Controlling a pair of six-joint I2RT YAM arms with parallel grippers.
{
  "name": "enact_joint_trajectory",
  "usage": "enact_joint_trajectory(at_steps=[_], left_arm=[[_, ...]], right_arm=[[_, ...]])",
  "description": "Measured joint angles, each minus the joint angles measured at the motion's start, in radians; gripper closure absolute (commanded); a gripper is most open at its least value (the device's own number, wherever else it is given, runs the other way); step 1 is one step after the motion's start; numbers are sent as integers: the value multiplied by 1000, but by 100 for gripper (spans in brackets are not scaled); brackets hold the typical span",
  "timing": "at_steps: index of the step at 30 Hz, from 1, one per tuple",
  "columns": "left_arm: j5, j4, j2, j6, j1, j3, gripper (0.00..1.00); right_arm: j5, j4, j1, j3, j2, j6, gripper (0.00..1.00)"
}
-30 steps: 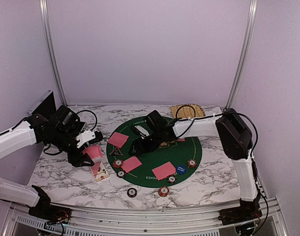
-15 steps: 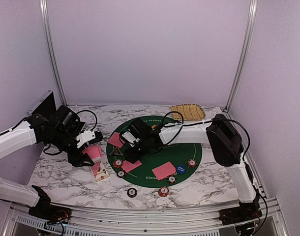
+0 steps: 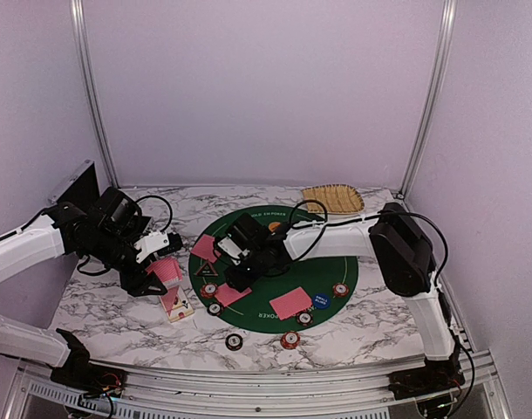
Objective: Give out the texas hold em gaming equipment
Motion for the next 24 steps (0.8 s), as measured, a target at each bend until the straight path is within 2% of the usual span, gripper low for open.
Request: enact_joint_trajectory(at_steps=[12, 17, 21, 24], left_arm=[[0, 0, 0, 0, 0, 0, 100], [0, 0, 0, 0, 0, 0, 100], [0, 0, 0, 1, 0, 0, 100], [0, 0, 0, 1, 0, 0, 100]], right_arm=[[-3, -12, 11, -31, -26, 24, 79], [-8, -12, 12, -31, -27, 39, 95], [-14, -12, 12, -31, -29, 51, 100], [-34, -11, 12, -33, -37, 62, 100]])
